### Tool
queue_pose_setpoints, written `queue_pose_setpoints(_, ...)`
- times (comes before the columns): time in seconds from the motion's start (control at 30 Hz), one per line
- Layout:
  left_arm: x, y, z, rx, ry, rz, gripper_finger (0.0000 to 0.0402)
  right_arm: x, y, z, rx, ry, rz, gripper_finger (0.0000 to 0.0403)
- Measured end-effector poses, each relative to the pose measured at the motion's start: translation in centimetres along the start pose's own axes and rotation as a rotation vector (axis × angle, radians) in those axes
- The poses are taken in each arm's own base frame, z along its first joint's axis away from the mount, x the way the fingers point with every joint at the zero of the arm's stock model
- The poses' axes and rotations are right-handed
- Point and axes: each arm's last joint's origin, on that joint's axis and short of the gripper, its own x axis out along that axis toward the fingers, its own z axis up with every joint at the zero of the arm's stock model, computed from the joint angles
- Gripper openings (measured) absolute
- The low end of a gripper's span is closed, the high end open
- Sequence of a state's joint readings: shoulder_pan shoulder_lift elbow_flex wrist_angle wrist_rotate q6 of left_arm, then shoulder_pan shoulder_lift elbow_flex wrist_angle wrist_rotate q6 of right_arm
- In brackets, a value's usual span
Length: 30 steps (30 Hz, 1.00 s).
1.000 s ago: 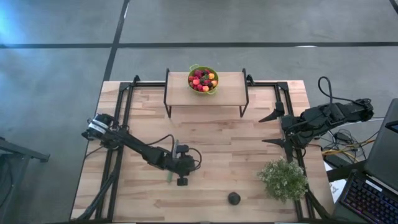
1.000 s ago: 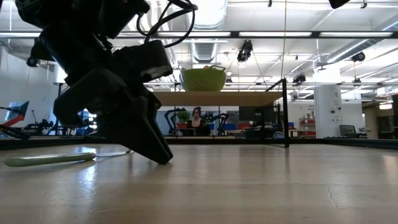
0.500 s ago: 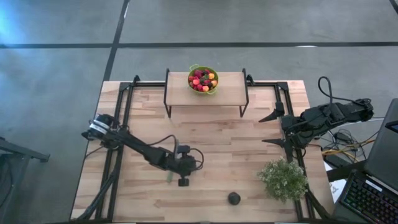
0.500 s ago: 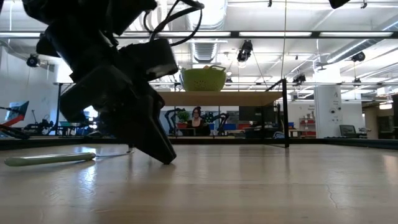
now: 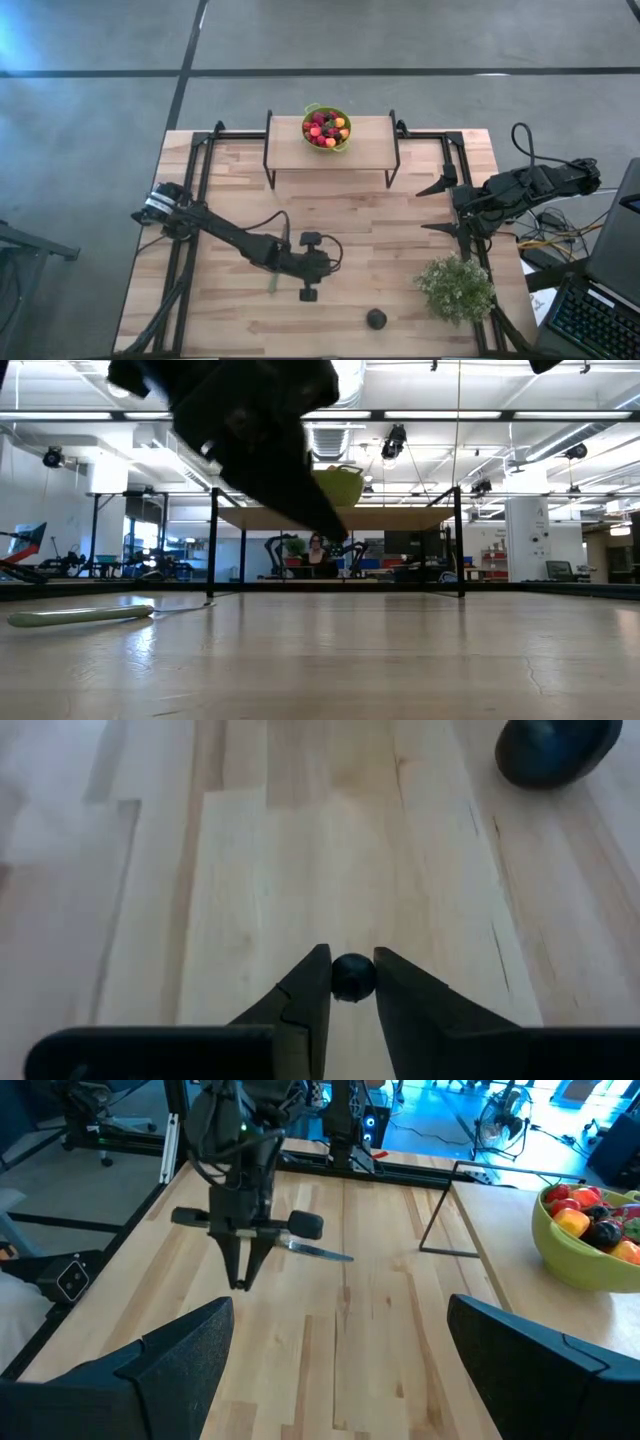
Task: Pick & Place Fruit
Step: Put the blueberry into the green colander on the shelf
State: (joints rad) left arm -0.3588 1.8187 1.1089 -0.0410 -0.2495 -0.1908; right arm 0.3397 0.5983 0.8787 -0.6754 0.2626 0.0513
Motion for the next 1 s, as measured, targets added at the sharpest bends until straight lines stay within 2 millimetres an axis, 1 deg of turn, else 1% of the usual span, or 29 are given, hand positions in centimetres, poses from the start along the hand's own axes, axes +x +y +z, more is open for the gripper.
queue_pose_setpoints(0.13, -0.6, 0.3, 2.2, 0.042, 0.006, 0.021, 0.0078, 0.0, 0.0, 0.0, 0.0, 0.001, 0.0, 0.0363)
queue_pose_setpoints(0.27, -1.5, 0.9, 4.5, 0.079, 0.004, 0.08, 0.0078, 0.0, 0.0, 0.0, 0.0, 0.001, 0.0, 0.0363)
queue_pose_setpoints(0.53, -3.3, 3.0, 8.8, 0.122, -0.02, 0.231, 0.0078, 0.0, 0.0, 0.0, 0.0, 0.001, 0.0, 0.0363)
queue_pose_setpoints(0.67, -4.2, 4.3, 10.4, 0.124, -0.042, 0.303, 0.0078, 0.0, 0.0, 0.0, 0.0, 0.001, 0.0, 0.0363)
queue_pose_setpoints(0.87, -5.0, 6.5, 12.3, 0.136, -0.072, 0.376, 0.0078, 0.0, 0.0, 0.0, 0.0, 0.001, 0.0, 0.0363)
queue_pose_setpoints(1.0, -5.6, 8.6, 13.1, 0.137, -0.069, 0.428, 0.0078, 0.0, 0.0, 0.0, 0.0, 0.001, 0.0, 0.0363)
